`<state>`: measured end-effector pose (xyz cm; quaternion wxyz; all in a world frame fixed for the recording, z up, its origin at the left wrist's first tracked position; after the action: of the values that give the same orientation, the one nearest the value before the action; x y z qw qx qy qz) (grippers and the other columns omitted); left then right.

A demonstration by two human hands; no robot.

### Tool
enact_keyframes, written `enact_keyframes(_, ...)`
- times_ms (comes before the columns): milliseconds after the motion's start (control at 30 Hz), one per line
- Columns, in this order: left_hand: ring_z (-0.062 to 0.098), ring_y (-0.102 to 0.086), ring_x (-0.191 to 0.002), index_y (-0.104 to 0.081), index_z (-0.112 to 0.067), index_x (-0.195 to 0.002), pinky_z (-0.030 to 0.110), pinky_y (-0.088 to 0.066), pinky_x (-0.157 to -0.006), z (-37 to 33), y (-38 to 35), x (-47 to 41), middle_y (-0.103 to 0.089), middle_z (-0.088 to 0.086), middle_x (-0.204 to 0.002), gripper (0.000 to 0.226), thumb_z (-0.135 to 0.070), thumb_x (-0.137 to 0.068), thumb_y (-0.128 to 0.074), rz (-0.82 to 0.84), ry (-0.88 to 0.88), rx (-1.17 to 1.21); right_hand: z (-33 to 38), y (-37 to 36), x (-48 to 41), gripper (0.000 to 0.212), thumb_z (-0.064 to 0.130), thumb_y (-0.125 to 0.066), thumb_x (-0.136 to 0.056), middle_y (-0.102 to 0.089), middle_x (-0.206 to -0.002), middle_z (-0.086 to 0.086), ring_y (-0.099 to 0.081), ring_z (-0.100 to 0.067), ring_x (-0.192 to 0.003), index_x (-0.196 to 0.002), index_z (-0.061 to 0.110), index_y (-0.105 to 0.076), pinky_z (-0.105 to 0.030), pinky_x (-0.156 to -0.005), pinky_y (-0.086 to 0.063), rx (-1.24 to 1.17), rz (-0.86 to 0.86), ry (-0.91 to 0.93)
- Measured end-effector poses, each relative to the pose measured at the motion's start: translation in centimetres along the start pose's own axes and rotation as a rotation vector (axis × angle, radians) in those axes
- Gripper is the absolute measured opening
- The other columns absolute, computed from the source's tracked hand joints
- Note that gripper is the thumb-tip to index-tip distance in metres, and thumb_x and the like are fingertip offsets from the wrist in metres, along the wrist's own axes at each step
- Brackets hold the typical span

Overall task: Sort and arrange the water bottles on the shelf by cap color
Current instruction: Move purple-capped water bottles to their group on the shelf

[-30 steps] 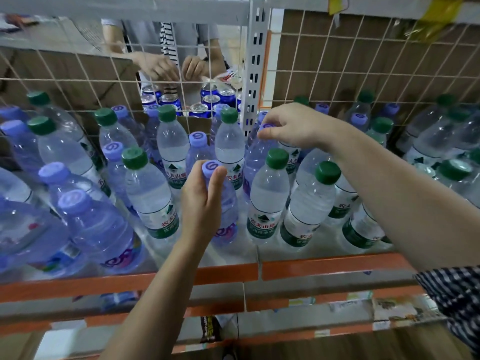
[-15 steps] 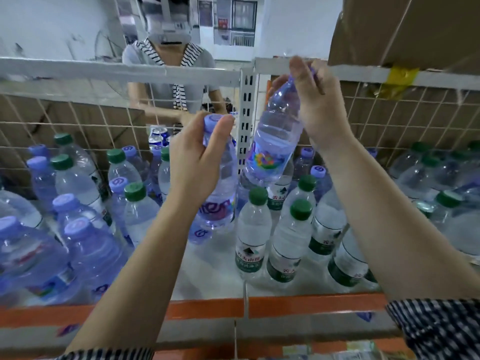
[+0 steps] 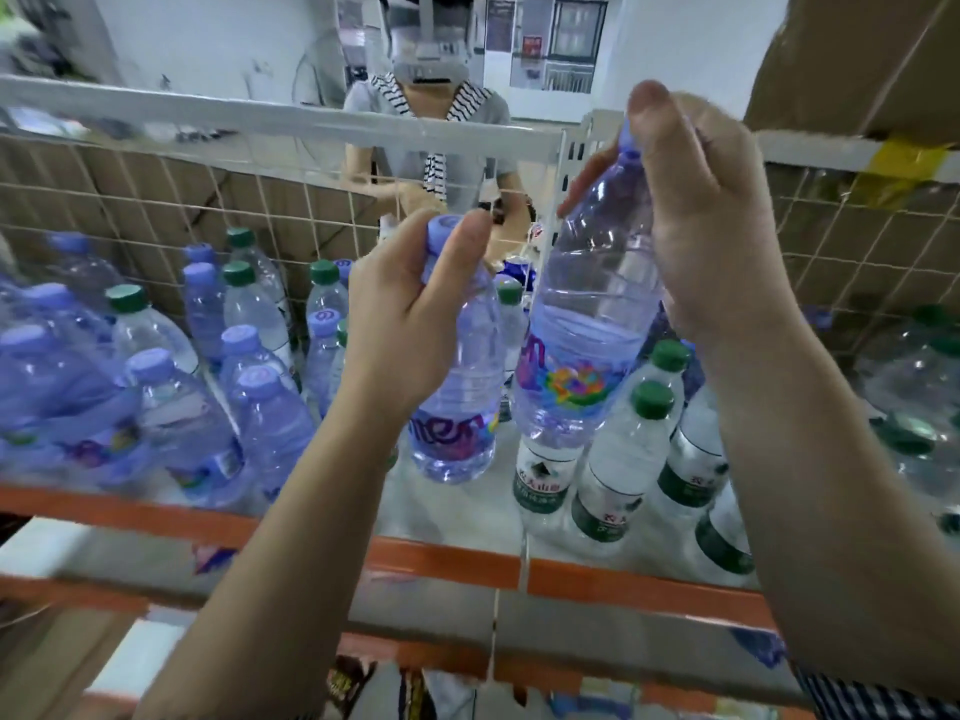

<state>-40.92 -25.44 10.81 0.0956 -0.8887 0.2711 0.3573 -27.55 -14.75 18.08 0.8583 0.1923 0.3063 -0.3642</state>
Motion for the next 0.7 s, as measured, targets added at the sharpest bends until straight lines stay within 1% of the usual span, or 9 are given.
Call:
enact_keyframes(67,0.040,-0.060,-0.072,-0.061,-0.020,-0.073,0.055,-0.051,-0.071,0.0,1.6,1.2,-0.063,0.018,-0.072,0.037,-0.051,-0.093,-0.052,-0.015,0.030,0.000,-0.3,-1.8,1.1,0.032,0.024,-0.041,-0.104,-0.062,-0.072,-0.028,-0.065,-0.024,-0.060,-0.077,0.009,-0.048,-0.025,-0.058,-0.051,-0.042,0.045,-0.022)
enact_keyframes(133,0.029,-0.061,-0.070,-0.061,-0.030,-0.072,0.047,-0.050,-0.070,0.0,3.9,2.5,-0.064,0.007,-0.069,0.031,-0.049,-0.094,-0.051,-0.043,0.049,-0.047,-1.1,-4.3,2.2,0.031,0.025,-0.043,-0.102,-0.065,-0.069,-0.023,-0.065,-0.026,-0.058,-0.077,0.007,-0.050,-0.029,-0.057,-0.050,-0.075,0.087,-0.044)
enact_keyframes(200,0.020,-0.062,-0.069,-0.060,-0.027,-0.073,0.045,-0.049,-0.071,0.1,6.5,3.9,-0.065,-0.002,-0.069,0.034,-0.051,-0.094,-0.050,-0.062,0.077,-0.093,-1.9,-7.2,3.3,0.027,0.032,-0.047,-0.099,-0.068,-0.069,-0.009,-0.067,-0.031,-0.067,-0.078,0.016,-0.053,-0.041,-0.064,-0.052,-0.060,0.112,-0.063)
enact_keyframes(300,0.022,-0.065,-0.072,-0.061,-0.022,-0.076,0.052,-0.051,-0.074,0.9,11.0,5.7,-0.067,-0.003,-0.071,0.037,-0.053,-0.094,-0.051,-0.103,0.125,-0.170,-2.8,-11.9,4.7,0.023,0.039,-0.049,-0.093,-0.069,-0.069,-0.001,-0.064,-0.043,-0.074,-0.080,0.020,-0.052,-0.057,-0.075,-0.050,-0.081,0.171,-0.085)
enact_keyframes(400,0.025,-0.066,-0.073,-0.062,-0.023,-0.079,0.056,-0.051,-0.074,1.8,15.8,7.2,-0.068,-0.001,-0.072,0.036,-0.054,-0.093,-0.050,-0.156,0.168,-0.210,-3.2,-16.9,5.7,0.028,0.045,-0.048,-0.090,-0.071,-0.072,-0.002,-0.062,-0.043,-0.077,-0.081,0.019,-0.052,-0.048,-0.075,-0.048,-0.065,0.206,-0.121)
enact_keyframes(500,0.021,-0.066,-0.072,-0.063,-0.023,-0.078,0.054,-0.051,-0.074,2.6,20.8,7.6,-0.069,-0.001,-0.073,0.039,-0.057,-0.093,-0.049,-0.196,0.178,-0.266,-3.1,-22.0,6.4,0.029,0.046,-0.048,-0.089,-0.072,-0.074,-0.005,-0.062,-0.045,-0.076,-0.080,0.020,-0.053,-0.052,-0.076,-0.050,-0.067,0.236,-0.152)
enact_keyframes(567,0.017,-0.066,-0.071,-0.061,-0.028,-0.076,0.050,-0.051,-0.073,3.0,24.5,7.5,-0.069,-0.004,-0.072,0.036,-0.058,-0.093,-0.049,-0.206,0.173,-0.284,-2.8,-25.7,6.8,0.029,0.047,-0.048,-0.089,-0.072,-0.075,-0.007,-0.063,-0.042,-0.074,-0.080,0.020,-0.053,-0.052,-0.076,-0.050,-0.060,0.249,-0.163)
enact_keyframes(600,0.017,-0.065,-0.072,-0.060,-0.030,-0.075,0.050,-0.051,-0.073,3.3,26.4,7.4,-0.068,-0.005,-0.071,0.035,-0.059,-0.093,-0.049,-0.202,0.168,-0.288,-2.6,-27.6,7.0,0.028,0.047,-0.048,-0.088,-0.072,-0.075,-0.005,-0.063,-0.039,-0.071,-0.079,0.021,-0.053,-0.050,-0.073,-0.050,-0.059,0.249,-0.165)
enact_keyframes(700,0.029,-0.064,-0.073,-0.059,-0.025,-0.077,0.054,-0.049,-0.072,4.4,32.3,7.0,-0.067,0.003,-0.074,0.041,-0.061,-0.093,-0.048,-0.167,0.162,-0.284,-2.0,-33.4,7.7,0.026,0.048,-0.047,-0.088,-0.072,-0.072,-0.002,-0.060,-0.017,-0.059,-0.077,0.026,-0.054,-0.033,-0.065,-0.045,-0.026,0.209,-0.166)
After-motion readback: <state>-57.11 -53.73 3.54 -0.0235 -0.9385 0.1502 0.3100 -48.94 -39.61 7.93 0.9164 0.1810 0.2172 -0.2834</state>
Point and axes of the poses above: each hand's wrist, its own x-axis away from the middle knuckle, its own y-axis out of the back of the hand, z = x × y, the point moved 1 cm from there along -x, towards the middle knuckle
